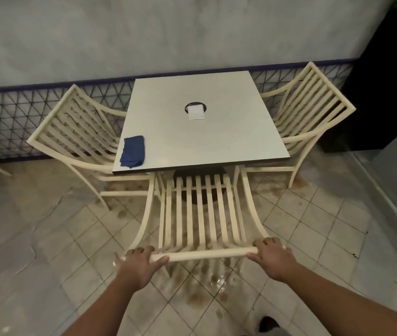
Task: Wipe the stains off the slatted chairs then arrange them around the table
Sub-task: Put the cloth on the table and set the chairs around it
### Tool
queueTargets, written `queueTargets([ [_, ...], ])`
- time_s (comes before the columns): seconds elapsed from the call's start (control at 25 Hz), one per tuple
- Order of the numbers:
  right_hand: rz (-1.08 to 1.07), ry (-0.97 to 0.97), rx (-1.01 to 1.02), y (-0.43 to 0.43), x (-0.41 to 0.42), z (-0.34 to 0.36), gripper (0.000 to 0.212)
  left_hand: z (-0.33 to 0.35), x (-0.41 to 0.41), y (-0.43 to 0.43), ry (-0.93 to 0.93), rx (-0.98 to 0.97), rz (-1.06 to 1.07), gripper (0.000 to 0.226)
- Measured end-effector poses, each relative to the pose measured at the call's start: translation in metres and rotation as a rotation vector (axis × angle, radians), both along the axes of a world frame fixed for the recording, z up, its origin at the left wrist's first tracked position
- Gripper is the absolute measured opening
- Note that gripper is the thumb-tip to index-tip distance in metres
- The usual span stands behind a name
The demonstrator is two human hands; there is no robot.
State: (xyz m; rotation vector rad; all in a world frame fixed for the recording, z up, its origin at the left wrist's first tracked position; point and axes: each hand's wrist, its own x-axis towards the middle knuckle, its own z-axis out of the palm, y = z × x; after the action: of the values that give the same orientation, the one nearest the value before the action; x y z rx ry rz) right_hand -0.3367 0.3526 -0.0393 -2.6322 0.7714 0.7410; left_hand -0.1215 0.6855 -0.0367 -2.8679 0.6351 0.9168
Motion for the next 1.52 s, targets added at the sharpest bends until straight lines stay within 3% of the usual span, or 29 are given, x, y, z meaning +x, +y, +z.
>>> queueTargets([
  [0.16,-0.065,-0.004,0.074,-0.003,-0.001,-0.005,0.045,-0.003,0.003,-0.001,0.087,-0.062,-0.011,0.075],
  [0.36,-0.052,-0.049,0.070,-0.012,0.011,-0.014,0.042,-0.015,0.017,0.001,0.016,-0.176,-0.023,0.105],
  [0.64,-0.055,-0.055,0.065,-0.031,0.033,-0.010,0.039,-0.017,0.039,-0.013,0.047,-0.192,-0.044,0.080],
  [0.8,-0.048,-0.058,0.067,-0.038,0.043,-0.014,0.041,-0.021,0.050,-0.017,0.028,-0.226,-0.070,0.107],
  [0.88,-0.046,-0.058,0.067,-0.041,0.046,-0.012,0.040,-0.022,0.055,-0.021,0.036,-0.219,-0.068,0.109],
  [0.96,-0.037,-0.049,0.051,-0.040,0.048,-0.013,0.039,-0.019,0.058,-0.023,0.067,-0.204,-0.068,0.093],
  [1.12,0.004,-0.015,-0.084,-0.036,0.049,-0.010,0.042,-0.024,0.058,-0.025,0.060,-0.199,-0.043,0.038],
  [1.52,-0.005,-0.021,-0.075,-0.034,0.028,-0.012,0.046,-0.032,0.042,-0.023,0.006,-0.287,-0.043,0.028],
])
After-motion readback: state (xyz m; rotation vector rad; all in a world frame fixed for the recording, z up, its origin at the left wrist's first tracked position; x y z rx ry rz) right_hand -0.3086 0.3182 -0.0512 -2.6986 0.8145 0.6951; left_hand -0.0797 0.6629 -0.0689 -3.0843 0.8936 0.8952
